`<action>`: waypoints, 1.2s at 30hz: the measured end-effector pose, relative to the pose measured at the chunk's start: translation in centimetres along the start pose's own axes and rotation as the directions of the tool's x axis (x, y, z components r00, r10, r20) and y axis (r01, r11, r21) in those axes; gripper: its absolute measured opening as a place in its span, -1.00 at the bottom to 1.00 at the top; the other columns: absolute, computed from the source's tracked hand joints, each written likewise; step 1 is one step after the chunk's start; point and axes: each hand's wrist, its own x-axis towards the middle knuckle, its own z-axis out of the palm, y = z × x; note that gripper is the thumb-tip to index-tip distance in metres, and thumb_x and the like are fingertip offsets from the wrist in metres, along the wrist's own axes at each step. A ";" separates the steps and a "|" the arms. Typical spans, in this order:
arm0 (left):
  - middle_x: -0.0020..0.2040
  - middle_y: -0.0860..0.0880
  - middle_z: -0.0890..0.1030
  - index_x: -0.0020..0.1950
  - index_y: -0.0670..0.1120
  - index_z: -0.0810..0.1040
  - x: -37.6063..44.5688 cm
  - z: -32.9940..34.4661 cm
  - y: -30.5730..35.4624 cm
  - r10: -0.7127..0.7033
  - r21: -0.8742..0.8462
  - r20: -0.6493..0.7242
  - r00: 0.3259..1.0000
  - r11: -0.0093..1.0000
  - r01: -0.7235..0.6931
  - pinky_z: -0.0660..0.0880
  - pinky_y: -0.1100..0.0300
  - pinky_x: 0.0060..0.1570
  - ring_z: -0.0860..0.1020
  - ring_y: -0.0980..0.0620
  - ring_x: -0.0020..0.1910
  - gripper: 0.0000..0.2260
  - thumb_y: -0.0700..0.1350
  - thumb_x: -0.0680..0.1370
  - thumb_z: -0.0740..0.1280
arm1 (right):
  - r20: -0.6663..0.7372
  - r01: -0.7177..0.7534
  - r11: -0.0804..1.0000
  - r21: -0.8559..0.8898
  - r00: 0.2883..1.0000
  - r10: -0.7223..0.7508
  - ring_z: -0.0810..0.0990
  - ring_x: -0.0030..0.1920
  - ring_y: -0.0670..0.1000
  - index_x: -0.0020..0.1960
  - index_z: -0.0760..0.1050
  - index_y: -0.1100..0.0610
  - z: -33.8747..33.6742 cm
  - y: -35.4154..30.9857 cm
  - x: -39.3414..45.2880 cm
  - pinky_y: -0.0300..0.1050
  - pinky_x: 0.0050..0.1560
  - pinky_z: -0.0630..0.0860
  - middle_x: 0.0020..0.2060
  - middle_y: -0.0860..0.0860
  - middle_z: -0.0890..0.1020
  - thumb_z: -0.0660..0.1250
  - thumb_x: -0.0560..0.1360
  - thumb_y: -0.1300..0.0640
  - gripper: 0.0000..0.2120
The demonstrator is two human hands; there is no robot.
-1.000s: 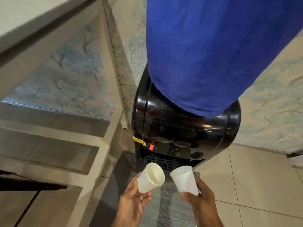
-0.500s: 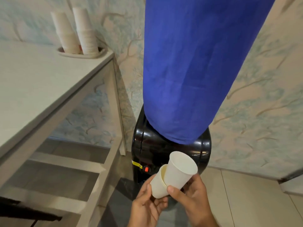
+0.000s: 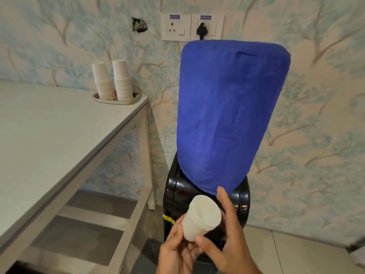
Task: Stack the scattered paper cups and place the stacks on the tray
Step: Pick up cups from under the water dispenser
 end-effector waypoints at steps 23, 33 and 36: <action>0.18 0.04 0.60 0.27 0.02 0.55 -0.2 7.1 18.1 0.379 0.762 0.576 0.724 0.072 -0.643 0.62 -0.10 -0.06 0.63 -0.07 -0.04 -0.59 0.00 0.45 0.52 | 0.177 0.018 0.960 0.279 0.982 -0.070 0.50 0.33 -0.10 0.48 0.22 -0.20 0.9 -7.7 12.8 -0.02 0.23 0.53 0.37 -0.16 0.45 0.52 0.23 -0.10 -0.12; -0.15 -0.17 0.68 0.05 -0.27 0.58 6.0 5.7 29.5 0.660 0.706 0.307 0.686 0.326 -0.629 0.66 0.00 -0.13 0.67 -0.19 -0.16 -0.84 -0.18 0.56 0.36 | 0.058 -0.156 0.692 0.704 0.985 0.163 0.67 0.11 0.14 0.19 0.50 0.08 9.1 -9.9 24.1 0.00 -0.09 0.64 0.16 0.14 0.61 0.67 0.13 0.16 -0.32; -0.15 -0.18 0.69 0.07 -0.27 0.56 8.9 5.2 32.7 0.642 0.632 0.167 0.748 0.513 -0.581 0.64 0.11 -0.17 0.68 -0.17 -0.19 -0.85 -0.19 0.60 0.32 | -0.060 -0.076 0.727 0.682 0.985 0.160 0.68 0.09 0.08 0.16 0.50 0.03 13.0 -11.1 28.9 -0.01 -0.03 0.64 0.08 0.04 0.68 0.67 0.19 0.17 -0.39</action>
